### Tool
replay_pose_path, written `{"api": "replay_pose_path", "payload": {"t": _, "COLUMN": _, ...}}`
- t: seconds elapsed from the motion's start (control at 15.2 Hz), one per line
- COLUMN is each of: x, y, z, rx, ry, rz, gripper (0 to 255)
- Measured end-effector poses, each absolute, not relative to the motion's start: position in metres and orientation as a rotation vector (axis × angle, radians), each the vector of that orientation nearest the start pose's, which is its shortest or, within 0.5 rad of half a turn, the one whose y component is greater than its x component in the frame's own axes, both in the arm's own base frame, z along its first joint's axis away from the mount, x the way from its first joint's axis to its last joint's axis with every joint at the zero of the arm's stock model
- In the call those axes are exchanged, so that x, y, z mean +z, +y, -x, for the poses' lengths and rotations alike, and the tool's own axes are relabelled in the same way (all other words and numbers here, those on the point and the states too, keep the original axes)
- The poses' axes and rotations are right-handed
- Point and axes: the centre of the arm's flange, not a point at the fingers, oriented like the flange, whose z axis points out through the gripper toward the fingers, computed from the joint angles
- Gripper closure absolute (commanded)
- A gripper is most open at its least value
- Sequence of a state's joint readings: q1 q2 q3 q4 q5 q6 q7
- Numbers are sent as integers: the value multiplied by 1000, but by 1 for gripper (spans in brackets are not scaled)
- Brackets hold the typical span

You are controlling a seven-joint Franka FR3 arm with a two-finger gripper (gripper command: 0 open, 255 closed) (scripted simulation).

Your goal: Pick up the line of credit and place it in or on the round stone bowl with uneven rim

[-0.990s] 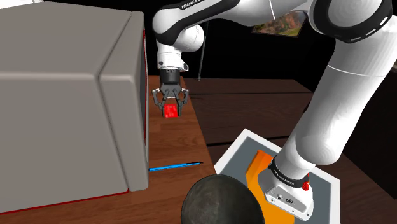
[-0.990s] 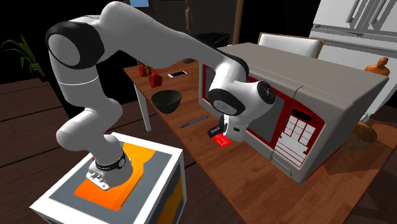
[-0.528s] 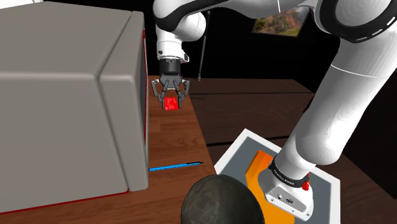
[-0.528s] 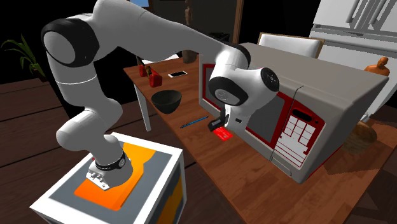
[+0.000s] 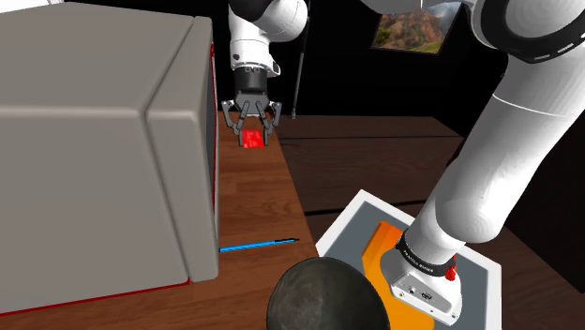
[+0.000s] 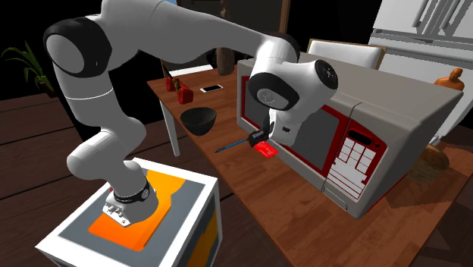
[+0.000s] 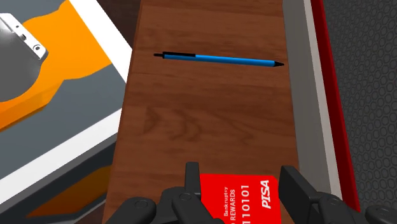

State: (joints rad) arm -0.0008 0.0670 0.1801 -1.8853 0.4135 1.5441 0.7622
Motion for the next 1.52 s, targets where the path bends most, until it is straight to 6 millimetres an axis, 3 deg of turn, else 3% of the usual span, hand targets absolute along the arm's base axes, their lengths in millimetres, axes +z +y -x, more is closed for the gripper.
{"api": "replay_pose_path", "payload": {"t": 0.33, "x": 478, "y": 135, "z": -516, "rx": 803, "ry": 915, "rz": 2688, "gripper": 255}}
{"api": "replay_pose_path", "payload": {"t": 0.46, "x": 482, "y": 146, "z": -503, "rx": 803, "ry": 915, "rz": 2688, "gripper": 255}}
{"api": "replay_pose_path", "payload": {"t": 1.52, "x": 489, "y": 246, "z": -321, "rx": 803, "ry": 913, "rz": 2689, "gripper": 255}}
